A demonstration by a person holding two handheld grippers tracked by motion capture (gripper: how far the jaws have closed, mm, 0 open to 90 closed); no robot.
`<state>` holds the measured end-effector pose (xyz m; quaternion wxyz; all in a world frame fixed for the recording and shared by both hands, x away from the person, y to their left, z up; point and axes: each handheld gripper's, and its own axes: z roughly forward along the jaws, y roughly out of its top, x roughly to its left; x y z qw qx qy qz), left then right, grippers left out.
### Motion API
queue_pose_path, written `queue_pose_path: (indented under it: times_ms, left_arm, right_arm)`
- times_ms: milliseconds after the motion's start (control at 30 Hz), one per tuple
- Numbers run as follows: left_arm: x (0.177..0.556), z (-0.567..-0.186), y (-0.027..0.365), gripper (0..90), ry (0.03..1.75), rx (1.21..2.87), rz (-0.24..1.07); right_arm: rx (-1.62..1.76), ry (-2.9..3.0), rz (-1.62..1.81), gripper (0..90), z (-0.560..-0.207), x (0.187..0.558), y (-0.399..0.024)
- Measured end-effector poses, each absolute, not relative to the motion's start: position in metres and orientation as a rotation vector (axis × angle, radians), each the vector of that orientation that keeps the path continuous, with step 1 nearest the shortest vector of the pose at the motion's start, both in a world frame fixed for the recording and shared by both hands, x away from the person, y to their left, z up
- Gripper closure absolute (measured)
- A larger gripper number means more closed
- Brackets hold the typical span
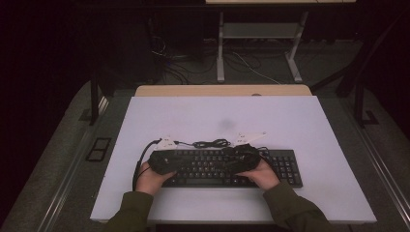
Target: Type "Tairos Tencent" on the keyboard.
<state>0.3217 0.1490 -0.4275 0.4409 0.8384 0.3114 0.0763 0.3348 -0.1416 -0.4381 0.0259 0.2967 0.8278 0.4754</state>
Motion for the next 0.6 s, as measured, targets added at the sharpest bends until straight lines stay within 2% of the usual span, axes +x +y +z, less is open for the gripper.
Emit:
queue_pose_path:
  times_ms: [600]
  left_arm:
    - [0.325, -0.439, 0.148, 89.4, 0.776, 2.133, 0.159]
  right_arm:
    - [0.921, 2.558, 1.465, 28.6, -0.438, 0.335, -0.142]
